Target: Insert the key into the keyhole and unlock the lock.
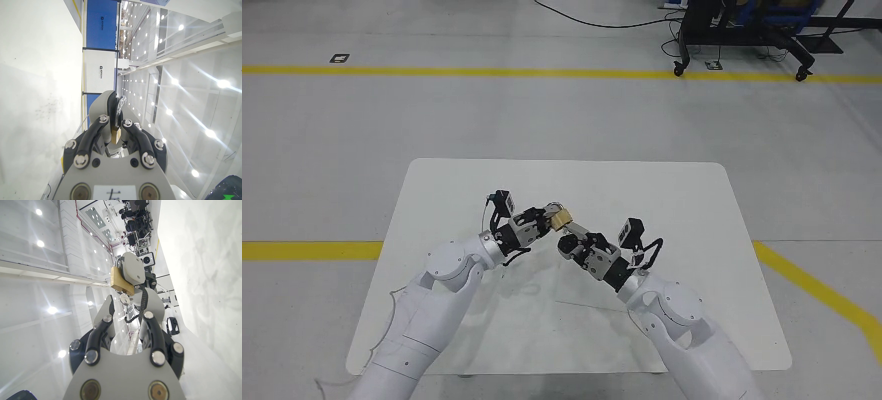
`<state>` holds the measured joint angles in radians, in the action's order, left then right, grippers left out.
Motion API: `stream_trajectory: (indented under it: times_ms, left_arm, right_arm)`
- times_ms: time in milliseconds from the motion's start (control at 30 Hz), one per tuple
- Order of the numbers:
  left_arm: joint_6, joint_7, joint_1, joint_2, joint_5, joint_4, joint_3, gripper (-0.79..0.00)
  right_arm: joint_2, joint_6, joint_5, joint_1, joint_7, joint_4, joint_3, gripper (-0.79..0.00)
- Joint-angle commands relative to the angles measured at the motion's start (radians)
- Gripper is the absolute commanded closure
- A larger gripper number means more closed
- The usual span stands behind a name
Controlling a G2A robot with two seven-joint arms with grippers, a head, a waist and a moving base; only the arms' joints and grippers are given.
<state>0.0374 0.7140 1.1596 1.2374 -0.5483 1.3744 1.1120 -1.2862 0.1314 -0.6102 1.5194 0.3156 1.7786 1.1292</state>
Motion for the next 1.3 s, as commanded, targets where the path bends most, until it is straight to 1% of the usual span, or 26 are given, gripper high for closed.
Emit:
stream_trajectory:
  times_ms: [0,33,67,100,133,433,533,667,733,767,933,1033,1267]
  left_arm:
    - [0.001,0.001,0.000,0.000,0.003,0.000,0.001,0.000]
    - [0.002,0.001,0.000,0.000,0.004,0.000,0.001,0.000]
    - [0.004,0.001,0.000,0.000,0.004,0.000,0.001,0.000]
    - [0.005,0.002,0.001,0.000,0.004,0.000,0.001,0.000]
    - [0.006,0.003,0.001,0.001,0.003,0.000,0.002,0.000]
    - [0.005,0.010,0.001,0.000,0.014,0.000,0.005,0.000]
    - [0.009,0.011,0.001,0.001,0.017,0.000,0.006,0.000]
    - [0.028,0.015,0.003,0.001,0.022,0.004,0.008,0.000]
    - [0.043,0.014,0.005,0.001,0.029,0.007,0.010,0.000]
    - [0.052,0.012,0.007,0.000,0.033,0.010,0.012,0.000]
    - [0.083,0.017,0.020,-0.002,0.028,0.022,0.027,0.000]
    - [0.089,0.025,0.023,-0.002,0.044,0.028,0.024,0.000]
    - [0.102,0.022,0.028,-0.002,0.053,0.035,0.025,0.000]
  right_arm:
    - [0.000,0.008,-0.010,-0.004,0.002,-0.006,0.002,-0.314]
    - [-0.001,0.011,-0.014,-0.007,0.004,-0.009,0.002,-0.212]
    - [-0.001,0.015,-0.020,-0.010,0.005,-0.013,0.002,-0.212]
    - [-0.001,0.017,-0.024,-0.012,0.005,-0.015,0.002,-0.034]
    - [-0.002,0.022,-0.033,-0.016,0.010,-0.020,0.002,-0.006]
    - [-0.004,0.040,-0.090,-0.032,0.036,-0.043,0.007,0.000]
    - [-0.005,0.055,-0.130,-0.035,0.060,-0.050,0.012,0.000]
    - [-0.009,0.125,-0.331,-0.045,0.153,-0.093,0.033,0.000]
    - [-0.011,0.180,-0.481,-0.054,0.242,-0.137,0.052,0.000]
    - [-0.011,0.206,-0.533,-0.064,0.277,-0.163,0.063,0.000]
    - [-0.011,0.319,-0.670,-0.099,0.382,-0.247,0.078,0.000]
    - [-0.011,0.352,-0.693,-0.120,0.384,-0.276,0.077,0.000]
    - [-0.012,0.362,-0.703,-0.140,0.395,-0.300,0.061,0.000]
